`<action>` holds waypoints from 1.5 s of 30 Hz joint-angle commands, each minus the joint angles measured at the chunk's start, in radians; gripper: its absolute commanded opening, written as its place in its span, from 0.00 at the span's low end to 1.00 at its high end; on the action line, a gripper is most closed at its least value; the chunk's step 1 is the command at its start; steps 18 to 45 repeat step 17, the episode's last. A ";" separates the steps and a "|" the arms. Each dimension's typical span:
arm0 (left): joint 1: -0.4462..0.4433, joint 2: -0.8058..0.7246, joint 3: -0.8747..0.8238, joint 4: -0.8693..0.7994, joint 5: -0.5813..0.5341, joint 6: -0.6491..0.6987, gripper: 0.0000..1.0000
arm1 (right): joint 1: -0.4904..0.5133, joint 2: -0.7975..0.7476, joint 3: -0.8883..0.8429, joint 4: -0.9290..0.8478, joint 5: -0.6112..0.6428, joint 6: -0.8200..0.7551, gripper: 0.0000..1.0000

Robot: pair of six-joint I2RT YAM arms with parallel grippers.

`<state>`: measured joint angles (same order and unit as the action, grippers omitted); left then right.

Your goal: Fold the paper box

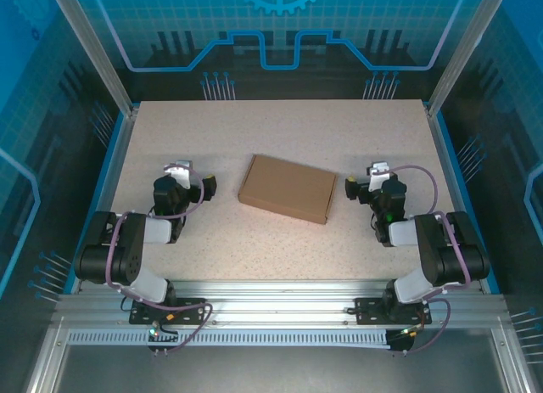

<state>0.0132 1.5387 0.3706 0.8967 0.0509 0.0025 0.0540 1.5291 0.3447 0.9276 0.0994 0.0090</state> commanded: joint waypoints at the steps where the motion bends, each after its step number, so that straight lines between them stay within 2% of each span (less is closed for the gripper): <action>1: 0.011 0.008 0.007 0.024 0.029 0.013 0.99 | 0.015 0.009 0.043 -0.019 0.047 0.001 1.00; 10: 0.011 0.008 0.008 0.022 0.030 0.014 0.99 | 0.019 0.008 0.044 -0.023 0.048 -0.004 1.00; 16: 0.011 0.008 0.017 0.008 -0.014 -0.001 0.99 | 0.019 0.009 0.044 -0.023 0.049 -0.003 1.00; 45: 0.011 0.008 0.017 0.009 -0.014 0.001 0.99 | 0.018 0.009 0.044 -0.023 0.049 -0.003 1.00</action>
